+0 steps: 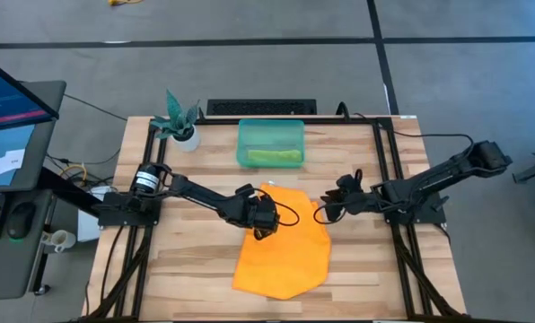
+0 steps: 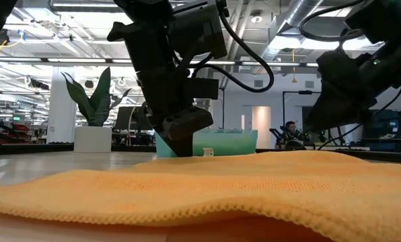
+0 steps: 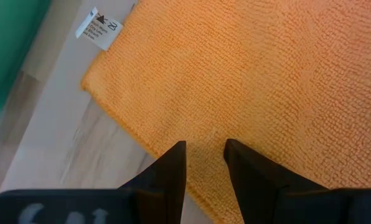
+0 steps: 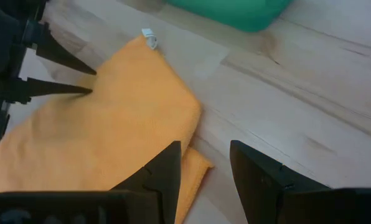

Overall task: Roll microfiber towels into tight, uniform cylinder then place into a basket
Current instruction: Fold the orange towel

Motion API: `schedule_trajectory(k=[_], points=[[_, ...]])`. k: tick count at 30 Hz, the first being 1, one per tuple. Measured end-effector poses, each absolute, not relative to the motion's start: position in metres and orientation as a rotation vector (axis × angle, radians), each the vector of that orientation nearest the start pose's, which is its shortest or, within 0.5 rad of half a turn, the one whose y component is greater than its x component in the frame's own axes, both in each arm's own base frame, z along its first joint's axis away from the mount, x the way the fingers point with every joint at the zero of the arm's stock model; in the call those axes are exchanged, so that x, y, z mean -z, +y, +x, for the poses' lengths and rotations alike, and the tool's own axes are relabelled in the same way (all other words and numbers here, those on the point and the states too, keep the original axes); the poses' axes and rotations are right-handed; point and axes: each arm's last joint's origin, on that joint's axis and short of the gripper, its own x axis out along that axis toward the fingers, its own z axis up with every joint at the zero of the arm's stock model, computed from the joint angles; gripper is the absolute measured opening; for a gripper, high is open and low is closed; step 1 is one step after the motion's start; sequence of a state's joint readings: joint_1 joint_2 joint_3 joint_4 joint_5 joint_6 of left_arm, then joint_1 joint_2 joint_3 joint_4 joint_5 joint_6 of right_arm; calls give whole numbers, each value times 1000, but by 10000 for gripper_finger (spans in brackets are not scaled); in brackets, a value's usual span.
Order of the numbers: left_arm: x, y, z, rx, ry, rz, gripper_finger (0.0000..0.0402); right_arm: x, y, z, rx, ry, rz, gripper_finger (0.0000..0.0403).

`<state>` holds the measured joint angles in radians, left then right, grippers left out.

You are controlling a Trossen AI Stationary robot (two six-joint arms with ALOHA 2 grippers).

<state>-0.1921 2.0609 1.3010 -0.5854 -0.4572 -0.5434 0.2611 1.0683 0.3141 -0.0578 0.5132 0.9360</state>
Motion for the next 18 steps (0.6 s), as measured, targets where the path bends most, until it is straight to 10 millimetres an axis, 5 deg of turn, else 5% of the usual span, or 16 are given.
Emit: schedule_trajectory(k=[18], points=[[-120,-61,380,-554,1160,-36,112,-155,37,184,445,542,653,159]])
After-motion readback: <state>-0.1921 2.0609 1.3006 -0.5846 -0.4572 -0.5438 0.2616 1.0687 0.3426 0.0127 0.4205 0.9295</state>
